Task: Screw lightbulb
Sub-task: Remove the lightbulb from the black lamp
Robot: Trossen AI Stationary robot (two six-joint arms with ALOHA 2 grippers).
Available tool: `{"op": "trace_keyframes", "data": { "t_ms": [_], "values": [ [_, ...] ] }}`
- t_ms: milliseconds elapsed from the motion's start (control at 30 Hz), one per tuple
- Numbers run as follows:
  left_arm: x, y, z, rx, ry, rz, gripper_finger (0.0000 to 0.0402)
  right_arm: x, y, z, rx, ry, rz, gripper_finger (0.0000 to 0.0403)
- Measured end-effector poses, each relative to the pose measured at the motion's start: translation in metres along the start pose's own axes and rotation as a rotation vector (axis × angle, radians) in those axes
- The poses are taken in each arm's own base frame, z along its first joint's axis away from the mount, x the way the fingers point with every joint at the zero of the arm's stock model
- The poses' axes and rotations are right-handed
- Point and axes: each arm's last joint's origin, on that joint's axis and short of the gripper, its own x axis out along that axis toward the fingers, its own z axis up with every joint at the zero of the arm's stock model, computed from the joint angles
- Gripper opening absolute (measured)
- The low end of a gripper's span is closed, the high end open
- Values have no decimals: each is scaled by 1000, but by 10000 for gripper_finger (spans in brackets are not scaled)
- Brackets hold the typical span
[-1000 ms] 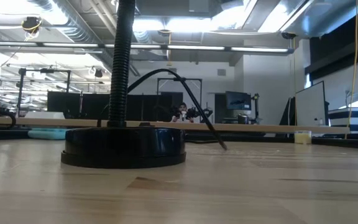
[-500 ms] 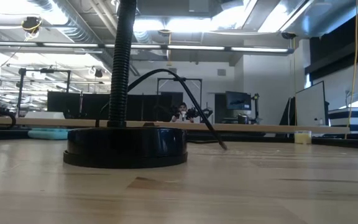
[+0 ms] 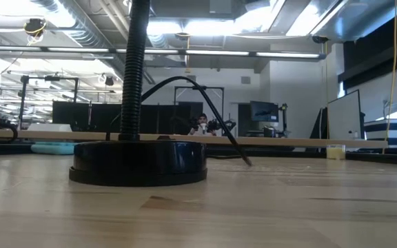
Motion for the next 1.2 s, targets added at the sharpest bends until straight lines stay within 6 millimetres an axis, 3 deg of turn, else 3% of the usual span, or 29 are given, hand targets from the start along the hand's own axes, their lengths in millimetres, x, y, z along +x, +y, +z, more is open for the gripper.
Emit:
{"op": "trace_keyframes", "data": {
  "t_ms": [433, 633, 733, 1000, 1200],
  "values": [
    [0, 0, -1, 21, 7, -1, 249, 0, -3, -2, -322, 9, -26, 182],
    [0, 0, -1, 20, 7, -1, 249, 0, -4, -2, -348, 3, -38, 168],
    [0, 0, -1, 22, 4, 0, 249, 0, -3, -1, -314, 20, -15, 191],
    [1, 0, 1, 15, -7, -1, 249, -7, -3, 3, -302, 44, -46, 309],
    [1, 0, 1, 10, -4, 0, 249, -9, -7, -4, -345, 33, -98, 331]
  ]
}}
